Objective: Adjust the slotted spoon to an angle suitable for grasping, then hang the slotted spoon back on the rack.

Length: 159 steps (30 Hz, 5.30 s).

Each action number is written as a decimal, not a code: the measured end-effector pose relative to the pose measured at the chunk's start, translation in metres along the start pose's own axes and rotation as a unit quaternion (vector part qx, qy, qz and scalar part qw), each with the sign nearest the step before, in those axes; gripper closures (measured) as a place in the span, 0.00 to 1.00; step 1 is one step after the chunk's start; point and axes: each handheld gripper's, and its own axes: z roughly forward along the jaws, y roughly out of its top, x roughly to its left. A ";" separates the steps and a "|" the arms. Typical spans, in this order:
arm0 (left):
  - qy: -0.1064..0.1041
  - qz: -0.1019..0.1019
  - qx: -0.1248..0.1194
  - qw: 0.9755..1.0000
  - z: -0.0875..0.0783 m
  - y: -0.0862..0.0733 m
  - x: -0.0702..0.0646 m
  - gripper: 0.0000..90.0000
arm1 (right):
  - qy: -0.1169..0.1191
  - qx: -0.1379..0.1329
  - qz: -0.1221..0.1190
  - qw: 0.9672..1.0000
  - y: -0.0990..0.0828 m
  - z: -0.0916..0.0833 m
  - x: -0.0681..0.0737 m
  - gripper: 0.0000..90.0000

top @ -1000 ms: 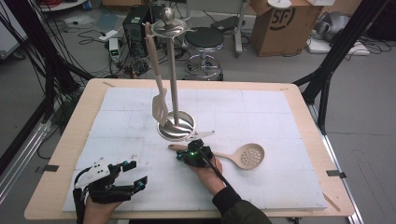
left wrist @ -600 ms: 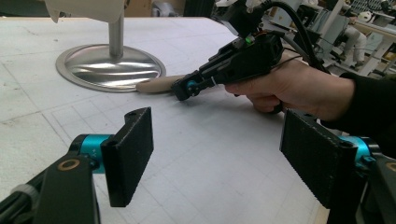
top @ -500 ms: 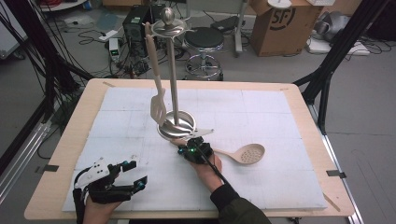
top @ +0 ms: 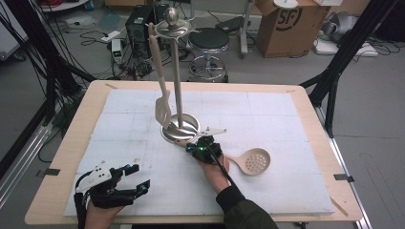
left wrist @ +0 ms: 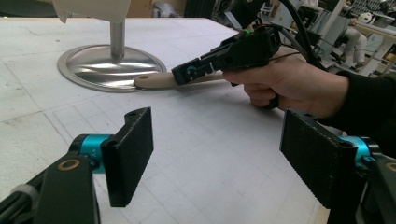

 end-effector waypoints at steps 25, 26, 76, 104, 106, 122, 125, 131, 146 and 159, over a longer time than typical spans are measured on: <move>0.001 0.001 0.003 1.000 0.001 0.000 -0.001 0.29 | 0.060 0.037 -0.035 0.997 0.025 -0.032 -0.036 0.56; 0.001 0.002 0.003 1.000 0.001 0.000 -0.001 0.29 | 0.056 0.045 -0.039 0.997 0.026 -0.032 -0.036 0.56; -0.002 0.003 0.003 1.000 0.002 0.000 -0.002 0.29 | 0.011 0.260 -0.246 0.934 0.048 0.011 -0.009 0.77; 0.002 -0.002 0.001 1.000 0.000 -0.001 0.001 0.29 | 0.019 0.213 -0.250 0.945 0.043 0.002 -0.015 0.79; 0.004 -0.003 0.000 1.000 0.000 -0.001 0.000 0.29 | 0.022 0.200 -0.240 0.950 0.043 -0.002 -0.017 0.79; 0.003 -0.001 0.004 1.000 0.000 -0.001 0.000 0.29 | 0.022 0.059 -0.175 0.983 0.058 -0.069 -0.046 0.79; 0.004 -0.002 0.003 1.000 0.000 -0.001 0.000 0.29 | 0.024 0.038 -0.159 0.986 0.058 -0.076 -0.053 0.79; 0.005 -0.001 0.002 1.000 0.000 -0.001 0.000 0.29 | 0.029 0.002 -0.144 0.989 0.058 -0.090 -0.060 0.79; 0.007 0.001 0.002 1.000 0.000 -0.001 0.000 0.29 | 0.055 -0.090 -0.130 0.986 0.064 -0.111 -0.060 0.79; 0.006 0.002 0.003 1.000 0.000 -0.001 0.000 0.29 | 0.084 -0.163 -0.094 0.979 0.068 -0.126 -0.063 0.79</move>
